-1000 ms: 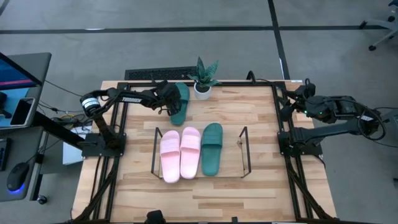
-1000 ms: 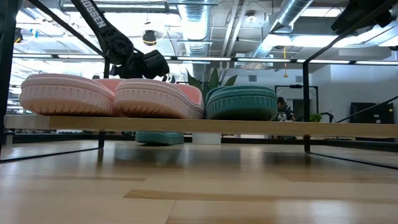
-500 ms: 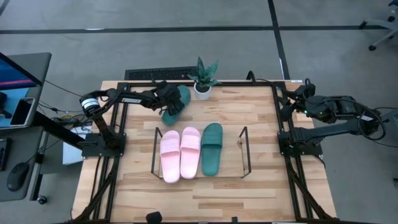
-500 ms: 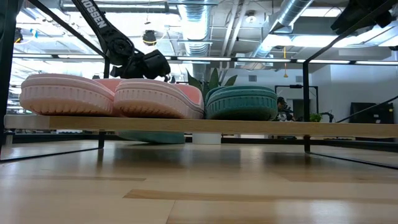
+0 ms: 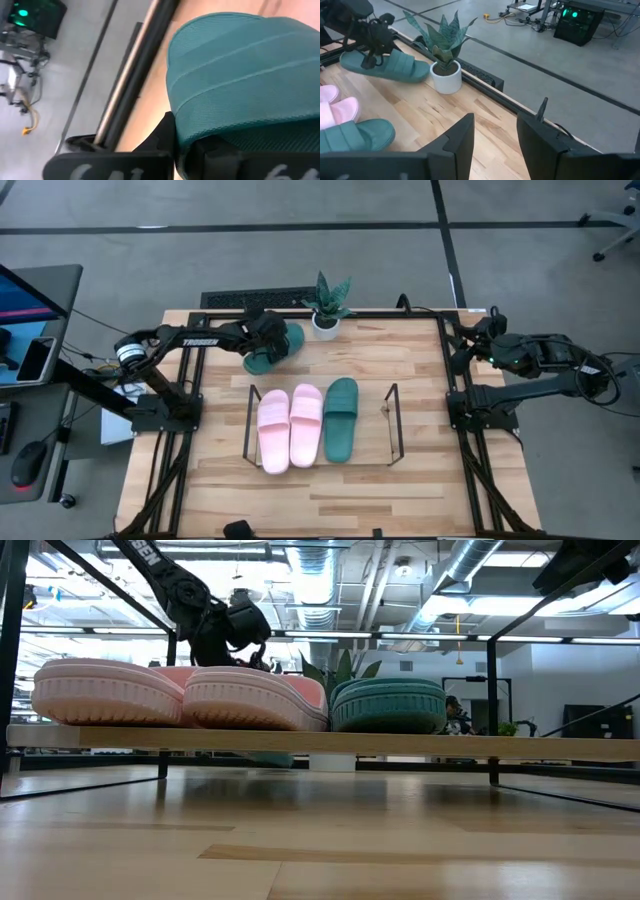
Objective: Pick and place slides into the shelf
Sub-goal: Put the green slide on the shelf
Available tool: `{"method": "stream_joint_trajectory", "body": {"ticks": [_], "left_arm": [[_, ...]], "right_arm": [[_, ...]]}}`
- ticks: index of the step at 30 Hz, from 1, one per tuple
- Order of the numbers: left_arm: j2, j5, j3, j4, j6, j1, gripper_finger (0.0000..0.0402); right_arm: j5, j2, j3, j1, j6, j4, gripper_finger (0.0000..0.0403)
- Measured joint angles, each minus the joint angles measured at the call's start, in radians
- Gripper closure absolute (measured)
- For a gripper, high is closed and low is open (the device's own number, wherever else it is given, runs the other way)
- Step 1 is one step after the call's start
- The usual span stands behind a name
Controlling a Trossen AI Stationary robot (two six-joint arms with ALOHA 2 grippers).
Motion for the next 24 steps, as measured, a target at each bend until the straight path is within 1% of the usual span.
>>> {"method": "stream_joint_trajectory", "body": {"ticks": [5,8,18,24], "left_arm": [[-0.052,-0.023,0.001,-0.033,-0.001,0.023,0.0401],[-0.094,-0.053,0.001,-0.051,0.0,0.031,0.0401],[-0.306,-0.11,0.002,-0.084,-0.044,0.077,0.0401],[-0.42,-0.145,0.002,-0.048,-0.097,0.085,0.0401]], "right_arm": [[-0.018,0.0,0.0,0.0,0.0,0.0,0.0262],[-0.019,0.0,0.0,0.0,0.001,0.0,0.0262],[-0.021,0.0,0.0,0.0,0.002,0.013,0.0258],[0.011,0.0,0.0,0.0,0.002,0.062,0.0249]]}}
